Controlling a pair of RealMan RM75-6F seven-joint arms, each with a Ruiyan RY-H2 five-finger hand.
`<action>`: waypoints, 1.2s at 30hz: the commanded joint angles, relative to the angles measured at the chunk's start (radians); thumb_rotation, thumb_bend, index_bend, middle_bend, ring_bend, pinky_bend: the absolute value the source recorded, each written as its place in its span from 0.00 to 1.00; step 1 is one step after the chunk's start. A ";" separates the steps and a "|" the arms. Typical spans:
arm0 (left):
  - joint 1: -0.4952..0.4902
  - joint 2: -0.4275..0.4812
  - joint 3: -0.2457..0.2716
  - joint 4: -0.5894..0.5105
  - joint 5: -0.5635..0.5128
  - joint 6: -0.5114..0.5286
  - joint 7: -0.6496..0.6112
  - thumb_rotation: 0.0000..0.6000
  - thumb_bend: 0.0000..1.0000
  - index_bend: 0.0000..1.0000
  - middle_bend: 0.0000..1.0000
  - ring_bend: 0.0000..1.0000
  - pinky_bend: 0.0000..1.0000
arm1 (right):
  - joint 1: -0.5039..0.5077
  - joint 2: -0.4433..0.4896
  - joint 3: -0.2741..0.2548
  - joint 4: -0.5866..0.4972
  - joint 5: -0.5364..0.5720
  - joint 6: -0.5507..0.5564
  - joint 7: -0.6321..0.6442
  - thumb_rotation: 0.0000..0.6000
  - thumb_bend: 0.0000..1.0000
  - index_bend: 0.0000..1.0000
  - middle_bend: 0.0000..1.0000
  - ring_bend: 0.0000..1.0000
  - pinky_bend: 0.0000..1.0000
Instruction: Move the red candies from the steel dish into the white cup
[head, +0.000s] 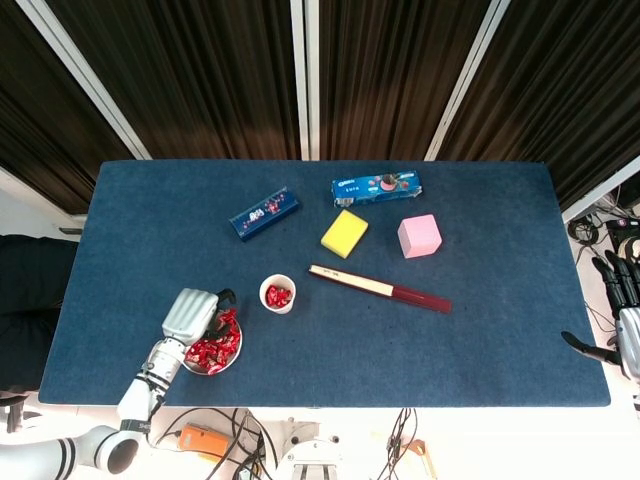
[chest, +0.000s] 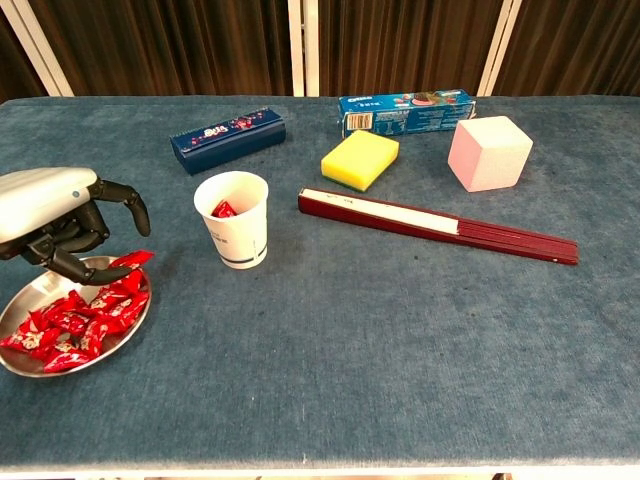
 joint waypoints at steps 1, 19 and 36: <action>0.000 -0.005 -0.003 0.008 -0.007 -0.005 0.001 1.00 0.20 0.42 0.93 0.88 0.83 | 0.001 -0.001 0.000 0.000 0.001 -0.002 -0.001 1.00 0.12 0.00 0.01 0.00 0.00; -0.002 -0.020 -0.003 0.059 -0.022 -0.037 -0.009 1.00 0.31 0.52 0.93 0.88 0.83 | 0.000 0.002 0.000 -0.007 0.006 -0.007 -0.010 1.00 0.12 0.00 0.01 0.00 0.00; 0.032 0.024 0.010 0.028 0.030 0.017 -0.054 1.00 0.51 0.62 0.94 0.89 0.83 | -0.001 0.004 0.002 -0.008 0.002 0.000 -0.006 1.00 0.12 0.00 0.01 0.00 0.00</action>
